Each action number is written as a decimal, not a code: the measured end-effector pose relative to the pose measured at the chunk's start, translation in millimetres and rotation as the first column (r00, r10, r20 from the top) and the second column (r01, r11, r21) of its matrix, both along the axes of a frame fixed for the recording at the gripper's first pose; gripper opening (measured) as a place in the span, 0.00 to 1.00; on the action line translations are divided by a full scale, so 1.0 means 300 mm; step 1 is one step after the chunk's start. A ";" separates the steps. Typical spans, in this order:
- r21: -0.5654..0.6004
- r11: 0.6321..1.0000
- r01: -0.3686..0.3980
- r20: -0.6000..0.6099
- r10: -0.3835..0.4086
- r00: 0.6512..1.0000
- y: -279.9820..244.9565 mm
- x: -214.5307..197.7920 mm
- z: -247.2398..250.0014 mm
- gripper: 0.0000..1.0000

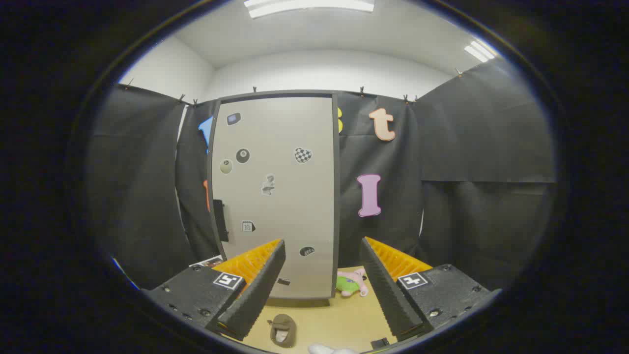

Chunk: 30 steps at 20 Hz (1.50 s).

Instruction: Open the shoe cabinet door, grab the shoes and put them into the shoe cabinet, then close the shoe cabinet door.

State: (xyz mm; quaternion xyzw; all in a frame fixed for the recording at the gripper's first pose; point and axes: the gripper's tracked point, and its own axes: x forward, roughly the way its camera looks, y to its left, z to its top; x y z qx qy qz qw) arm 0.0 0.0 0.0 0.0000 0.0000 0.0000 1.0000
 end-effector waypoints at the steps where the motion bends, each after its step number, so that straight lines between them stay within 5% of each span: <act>1: -0.002 1.000 0.000 -0.001 0.000 1.000 -0.001 -0.001 -0.001 1.00; 14: -0.027 0.999 -0.039 -0.024 0.038 0.999 0.119 0.076 -0.053 0.99; 22: -0.017 0.984 -0.177 -0.082 0.175 0.981 0.503 0.330 -0.185 0.99; 30: -0.049 0.977 -0.208 -0.058 0.205 0.977 0.843 0.631 -0.223 0.99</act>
